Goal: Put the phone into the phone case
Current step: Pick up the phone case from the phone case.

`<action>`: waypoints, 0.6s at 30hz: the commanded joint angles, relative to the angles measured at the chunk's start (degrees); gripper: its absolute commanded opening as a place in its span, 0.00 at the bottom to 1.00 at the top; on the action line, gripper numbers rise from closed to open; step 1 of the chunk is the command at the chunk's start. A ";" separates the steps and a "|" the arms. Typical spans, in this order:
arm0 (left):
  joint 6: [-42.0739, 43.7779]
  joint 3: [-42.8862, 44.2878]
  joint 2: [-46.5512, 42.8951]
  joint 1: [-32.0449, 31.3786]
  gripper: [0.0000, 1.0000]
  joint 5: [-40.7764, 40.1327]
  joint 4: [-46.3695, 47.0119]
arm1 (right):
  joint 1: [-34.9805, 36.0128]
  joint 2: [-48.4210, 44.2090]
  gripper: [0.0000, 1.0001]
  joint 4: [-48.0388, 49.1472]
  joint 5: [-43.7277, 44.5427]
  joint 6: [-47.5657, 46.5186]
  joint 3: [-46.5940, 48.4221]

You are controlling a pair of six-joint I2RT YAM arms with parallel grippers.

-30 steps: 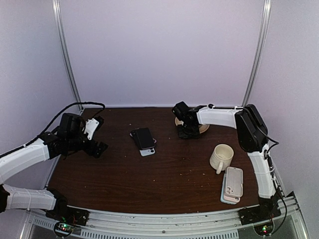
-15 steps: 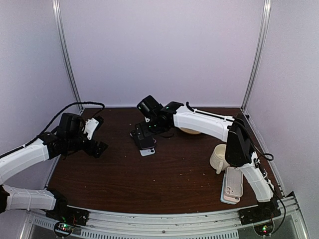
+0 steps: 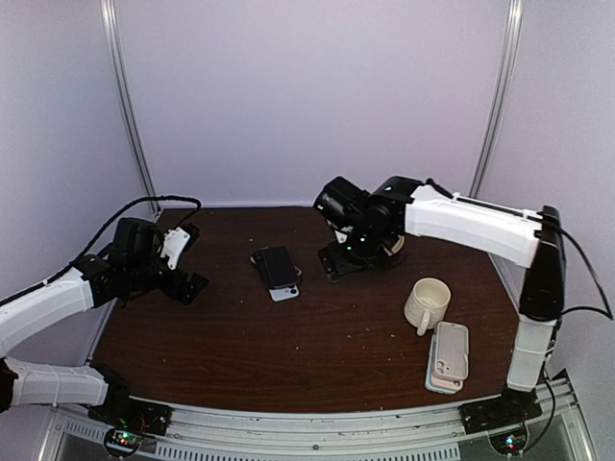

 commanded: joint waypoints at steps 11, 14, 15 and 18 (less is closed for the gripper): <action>-1.58 0.42 -1.28 -0.39 0.98 3.62 0.92 | -0.92 -33.12 0.46 -10.19 3.40 28.61 -43.47; -1.66 0.33 -1.21 -0.43 0.97 3.48 0.92 | -3.79 -35.00 0.46 -4.80 0.15 28.55 -48.63; -1.64 0.33 -1.22 -0.43 0.97 3.45 0.80 | -4.53 -35.34 0.46 -3.14 -0.68 28.38 -49.79; -1.42 0.33 -1.18 -0.45 0.98 3.17 0.70 | -5.98 -35.85 0.44 -0.92 -1.88 28.10 -51.95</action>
